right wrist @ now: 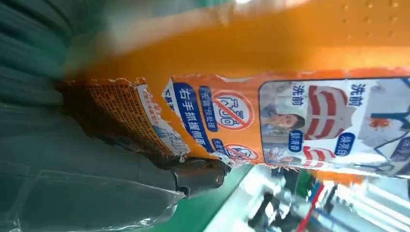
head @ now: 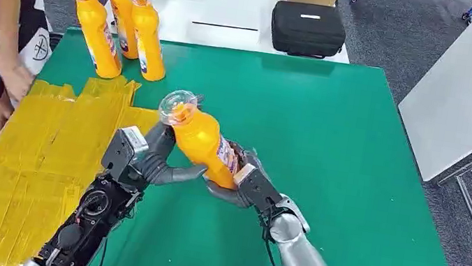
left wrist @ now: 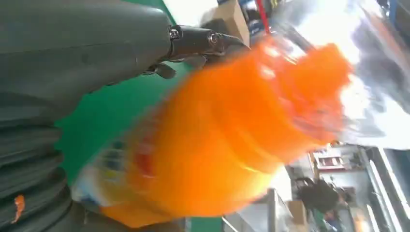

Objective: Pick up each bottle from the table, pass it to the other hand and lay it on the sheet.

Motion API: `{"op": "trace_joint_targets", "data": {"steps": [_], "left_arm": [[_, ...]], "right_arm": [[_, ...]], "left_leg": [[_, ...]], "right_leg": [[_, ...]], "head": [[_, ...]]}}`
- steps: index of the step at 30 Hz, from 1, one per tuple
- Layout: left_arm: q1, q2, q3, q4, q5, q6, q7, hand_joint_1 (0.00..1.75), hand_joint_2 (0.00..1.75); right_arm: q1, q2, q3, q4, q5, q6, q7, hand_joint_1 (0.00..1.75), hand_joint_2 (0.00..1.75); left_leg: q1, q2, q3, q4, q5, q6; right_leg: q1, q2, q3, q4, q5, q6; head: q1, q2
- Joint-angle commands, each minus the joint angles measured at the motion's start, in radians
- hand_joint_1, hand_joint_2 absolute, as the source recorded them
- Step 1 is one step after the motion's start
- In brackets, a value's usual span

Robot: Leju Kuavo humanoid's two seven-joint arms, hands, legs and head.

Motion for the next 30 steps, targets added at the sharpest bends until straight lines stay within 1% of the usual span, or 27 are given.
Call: {"op": "trace_joint_targets", "data": {"steps": [1, 2, 3, 4, 5, 6, 7, 8, 9, 12, 13, 14, 15, 16, 17, 18, 19, 20, 21, 22, 25, 30], "left_arm": [[-0.048, 0.005, -0.042, 0.080, 0.051, -0.029, 0.011, 0.00, 1.75], [-0.048, 0.005, -0.042, 0.080, 0.051, -0.029, 0.011, 0.00, 1.75], [-0.048, 0.005, -0.042, 0.080, 0.051, -0.029, 0.011, 0.00, 1.75], [-0.048, 0.005, -0.042, 0.080, 0.051, -0.029, 0.011, 0.00, 1.75], [-0.048, 0.005, -0.042, 0.080, 0.051, -0.029, 0.011, 0.00, 1.75], [-0.048, 0.005, -0.042, 0.080, 0.051, -0.029, 0.011, 0.00, 1.75], [-0.048, 0.006, -0.046, 0.079, 0.069, -0.042, 0.014, 0.00, 1.75], [-0.046, 0.004, -0.050, 0.079, 0.072, -0.046, 0.015, 0.00, 1.75], [-0.044, 0.004, -0.052, 0.079, 0.071, -0.045, 0.015, 0.00, 1.75], [-0.036, 0.001, -0.067, 0.094, 0.073, -0.047, 0.013, 0.00, 1.75], [-0.040, -0.001, -0.072, 0.109, 0.073, -0.046, 0.012, 0.00, 1.75], [-0.045, -0.004, -0.076, 0.123, 0.074, -0.046, 0.011, 0.00, 1.75], [-0.048, -0.006, -0.077, 0.129, 0.075, -0.046, 0.010, 0.00, 1.75], [-0.051, -0.007, -0.079, 0.135, 0.075, -0.046, 0.009, 0.00, 1.75], [-0.055, -0.009, -0.080, 0.142, 0.075, -0.046, 0.006, 0.10, 1.75], [-0.057, -0.010, -0.081, 0.145, 0.075, -0.046, 0.006, 1.52, 1.75], [-0.060, -0.012, -0.081, 0.149, 0.075, -0.045, 0.006, 1.75, 1.75], [-0.063, -0.014, -0.080, 0.151, 0.074, -0.043, 0.006, 1.75, 1.75], [-0.063, -0.014, -0.080, 0.151, 0.074, -0.043, 0.006, 1.75, 1.75], [-0.065, -0.014, -0.079, 0.150, 0.074, -0.042, 0.006, 1.75, 1.75], [-0.066, -0.016, -0.076, 0.146, 0.073, -0.040, 0.006, 1.75, 1.75], [-0.066, -0.016, -0.076, 0.146, 0.073, -0.040, 0.006, 1.75, 1.75]], "right_arm": [[-0.068, 0.017, 0.084, 0.130, -0.019, -0.001, -0.008, 1.75, 1.75], [-0.068, 0.017, 0.084, 0.130, -0.019, -0.001, -0.008, 1.75, 1.75], [-0.068, 0.017, 0.084, 0.130, -0.019, -0.001, -0.008, 1.75, 1.75], [-0.068, 0.017, 0.084, 0.130, -0.019, -0.001, -0.008, 1.75, 1.75], [-0.068, 0.017, 0.084, 0.130, -0.019, -0.001, -0.008, 1.75, 1.75], [-0.068, 0.017, 0.084, 0.130, -0.019, -0.001, -0.008, 1.75, 1.75], [-0.071, 0.016, 0.087, 0.134, -0.025, 0.002, -0.008, 1.75, 1.75], [-0.071, 0.019, 0.088, 0.134, -0.026, 0.002, -0.008, 1.75, 1.75], [-0.069, 0.020, 0.089, 0.135, -0.027, 0.002, -0.008, 1.75, 1.75], [-0.057, 0.018, 0.093, 0.133, -0.026, -0.010, -0.013, 1.75, 1.75], [-0.054, 0.017, 0.094, 0.130, -0.027, -0.012, -0.018, 1.75, 1.75], [-0.053, 0.017, 0.097, 0.125, -0.025, -0.013, -0.021, 1.75, 1.75], [-0.053, 0.017, 0.099, 0.121, -0.025, -0.013, -0.022, 1.75, 1.75], [-0.054, 0.017, 0.100, 0.117, -0.025, -0.011, -0.022, 1.75, 1.75], [-0.053, 0.018, 0.102, 0.111, -0.025, -0.010, -0.022, 1.75, 1.75], [-0.053, 0.017, 0.102, 0.108, -0.025, -0.010, -0.022, 1.75, 1.75], [-0.051, 0.017, 0.101, 0.102, -0.026, -0.011, -0.022, 1.75, 1.75], [-0.051, 0.016, 0.098, 0.100, -0.028, -0.013, -0.020, 1.75, 1.75], [-0.051, 0.016, 0.098, 0.100, -0.028, -0.013, -0.020, 1.75, 1.75], [-0.052, 0.015, 0.097, 0.100, -0.028, -0.012, -0.019, 1.75, 1.75], [-0.053, 0.013, 0.093, 0.100, -0.031, -0.012, -0.018, 1.75, 1.75], [-0.053, 0.013, 0.093, 0.100, -0.031, -0.012, -0.018, 1.75, 1.75]], "left_leg": [[0.001, 0.002, 0.006, 0.001, -0.003, -0.003], [0.001, 0.001, 0.007, 0.000, -0.003, -0.004], [0.001, 0.000, 0.005, 0.000, -0.001, -0.002], [0.001, 0.001, 0.006, 0.000, -0.002, -0.003], [0.001, 0.000, 0.003, 0.000, -0.001, -0.002], [0.001, 0.000, 0.006, 0.000, -0.002, -0.003], [0.001, 0.001, 0.004, 0.000, -0.002, -0.002], [0.001, 0.000, 0.006, 0.000, -0.002, -0.003], [0.001, 0.000, 0.003, 0.000, -0.001, -0.002], [0.001, 0.001, 0.009, 0.000, -0.004, -0.004], [0.000, 0.000, 0.003, -0.001, -0.001, -0.002], [0.001, 0.000, 0.008, 0.000, -0.003, -0.003], [0.001, -0.001, 0.005, 0.000, -0.002, -0.002], [0.001, -0.001, 0.006, 0.000, -0.002, -0.003], [0.001, 0.000, 0.009, 0.000, -0.004, -0.004], [0.001, 0.000, 0.008, 0.000, -0.003, -0.003], [0.001, 0.000, 0.004, 0.000, -0.001, -0.002], [0.001, 0.000, 0.006, 0.000, -0.002, -0.003], [0.001, 0.000, 0.003, 0.000, -0.001, -0.002], [0.001, -0.001, 0.005, 0.000, -0.002, -0.003], [0.001, 0.000, 0.004, 0.000, -0.001, -0.002], [0.001, 0.000, 0.005, 0.000, -0.002, -0.003]], "right_leg": [[0.001, 0.003, 0.007, 0.000, -0.002, -0.002], [0.001, 0.002, 0.008, -0.001, -0.003, -0.003], [0.001, 0.001, 0.005, -0.001, -0.002, -0.002], [0.001, 0.002, 0.006, -0.001, -0.002, -0.002], [0.000, 0.001, 0.003, -0.001, -0.001, -0.001], [0.001, 0.001, 0.007, -0.001, -0.002, -0.002], [0.001, 0.001, 0.005, -0.001, -0.002, -0.002], [0.001, 0.001, 0.006, -0.001, -0.002, -0.002], [0.000, 0.001, 0.004, -0.001, -0.001, -0.001], [0.001, 0.002, 0.010, -0.001, -0.004, -0.003], [0.000, 0.000, 0.003, -0.001, -0.001, -0.001], [0.001, 0.001, 0.008, -0.001, -0.003, -0.002], [0.001, 0.000, 0.006, -0.001, -0.002, -0.002], [0.001, 0.000, 0.007, -0.001, -0.002, -0.002], [0.001, 0.001, 0.010, -0.001, -0.004, -0.003], [0.001, 0.001, 0.008, -0.001, -0.003, -0.002], [0.001, 0.000, 0.004, -0.001, -0.001, -0.002], [0.001, 0.001, 0.006, -0.001, -0.002, -0.002], [0.001, 0.000, 0.004, -0.001, -0.001, -0.001], [0.001, 0.000, 0.006, -0.001, -0.002, -0.002], [0.000, 0.001, 0.004, -0.001, -0.001, -0.001], [0.000, 0.001, 0.005, 0.000, -0.002, -0.002]], "head": [[0.000, 0.000], [0.000, 0.000], [0.000, 0.000], [0.000, 0.000], [0.000, 0.000], [0.000, 0.000], [0.000, 0.000], [0.000, 0.000], [0.000, 0.000], [0.000, 0.000], [0.000, 0.000], [0.000, 0.000], [0.000, 0.000], [0.000, 0.000], [0.000, 0.000], [0.000, 0.000], [0.000, 0.000], [0.000, 0.000], [0.000, 0.000], [0.000, 0.000], [0.000, 0.000], [0.000, 0.000]]}}
